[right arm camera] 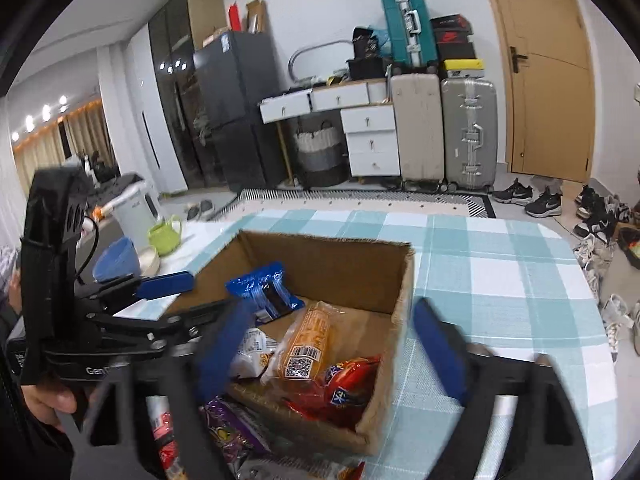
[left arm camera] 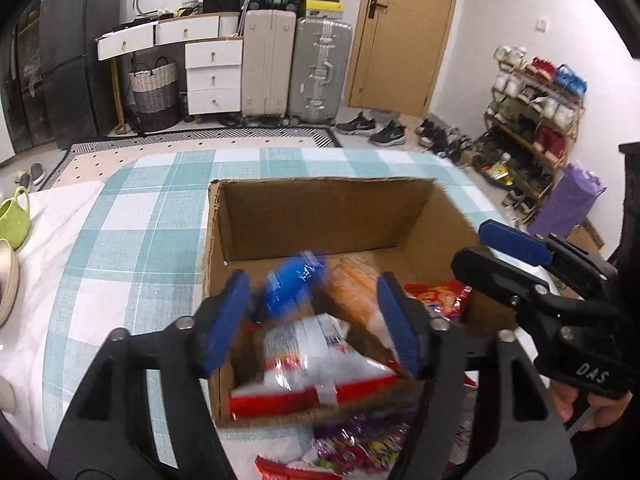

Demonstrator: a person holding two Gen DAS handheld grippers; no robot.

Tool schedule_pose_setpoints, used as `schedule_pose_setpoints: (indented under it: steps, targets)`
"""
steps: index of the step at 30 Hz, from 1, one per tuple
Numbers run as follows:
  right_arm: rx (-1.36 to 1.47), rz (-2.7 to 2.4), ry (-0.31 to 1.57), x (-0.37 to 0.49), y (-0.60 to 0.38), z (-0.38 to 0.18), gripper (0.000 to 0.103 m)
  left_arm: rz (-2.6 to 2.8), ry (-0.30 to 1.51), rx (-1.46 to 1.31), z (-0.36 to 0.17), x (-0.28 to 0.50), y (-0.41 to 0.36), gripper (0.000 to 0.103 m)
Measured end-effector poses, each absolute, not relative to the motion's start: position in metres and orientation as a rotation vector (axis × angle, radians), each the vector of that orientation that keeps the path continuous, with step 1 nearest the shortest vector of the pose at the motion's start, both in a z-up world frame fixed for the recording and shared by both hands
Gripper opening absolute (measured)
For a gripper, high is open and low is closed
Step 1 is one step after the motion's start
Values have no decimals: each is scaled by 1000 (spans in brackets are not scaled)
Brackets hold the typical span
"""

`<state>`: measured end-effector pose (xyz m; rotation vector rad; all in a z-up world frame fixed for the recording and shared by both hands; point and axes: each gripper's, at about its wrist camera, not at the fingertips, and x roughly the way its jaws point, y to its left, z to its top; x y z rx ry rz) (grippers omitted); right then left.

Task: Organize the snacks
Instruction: 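Lift both packets over the box and release them inside, then move both tools back toward the remaining snacks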

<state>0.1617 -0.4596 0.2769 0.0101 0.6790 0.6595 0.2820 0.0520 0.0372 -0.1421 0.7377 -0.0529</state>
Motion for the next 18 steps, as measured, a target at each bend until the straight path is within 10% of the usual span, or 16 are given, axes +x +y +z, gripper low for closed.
schedule_pose_setpoints:
  steps: [8,18]
  targets:
    - [32,619,670,131,-494,292,102,-9,711,-141,57,237,57,101]
    - [-3,640,744,88,-509,284,103,55,708,-150,64,163,69,102]
